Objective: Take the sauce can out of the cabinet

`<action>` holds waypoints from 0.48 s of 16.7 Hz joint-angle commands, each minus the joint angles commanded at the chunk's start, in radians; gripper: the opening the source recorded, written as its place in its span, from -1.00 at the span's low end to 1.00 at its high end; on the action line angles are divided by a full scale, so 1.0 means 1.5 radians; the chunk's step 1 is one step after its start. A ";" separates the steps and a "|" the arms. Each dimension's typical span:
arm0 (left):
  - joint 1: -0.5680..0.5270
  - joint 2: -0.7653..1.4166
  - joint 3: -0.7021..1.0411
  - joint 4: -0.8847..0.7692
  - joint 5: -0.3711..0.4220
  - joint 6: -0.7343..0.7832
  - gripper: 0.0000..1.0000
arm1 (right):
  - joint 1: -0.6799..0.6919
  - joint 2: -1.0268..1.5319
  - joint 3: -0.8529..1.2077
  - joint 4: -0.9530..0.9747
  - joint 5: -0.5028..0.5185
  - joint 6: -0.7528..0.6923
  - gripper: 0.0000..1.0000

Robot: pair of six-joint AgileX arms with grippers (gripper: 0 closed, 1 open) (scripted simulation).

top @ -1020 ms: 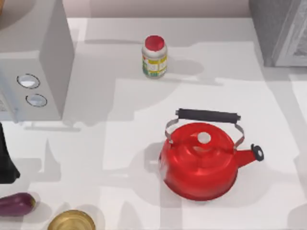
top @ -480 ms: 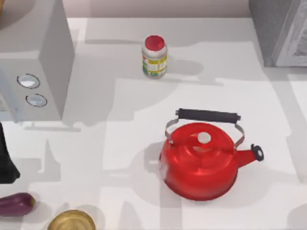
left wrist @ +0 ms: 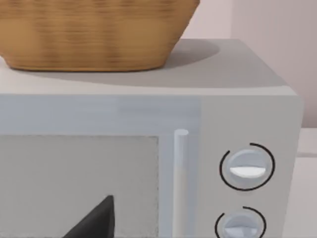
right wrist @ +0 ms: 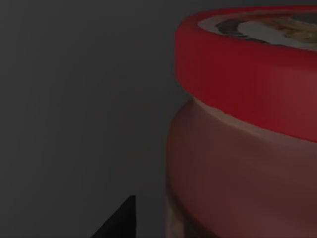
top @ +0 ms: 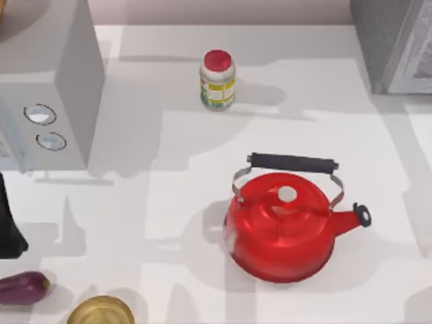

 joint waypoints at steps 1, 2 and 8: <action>0.000 0.000 0.000 0.000 0.000 0.000 1.00 | 0.000 0.000 0.000 0.000 0.000 0.000 0.25; 0.000 0.000 0.000 0.000 0.000 0.000 1.00 | 0.000 0.000 0.000 0.000 0.000 0.000 0.10; 0.000 0.000 0.000 0.000 0.000 0.000 1.00 | 0.000 0.000 0.000 0.000 0.000 0.000 -0.81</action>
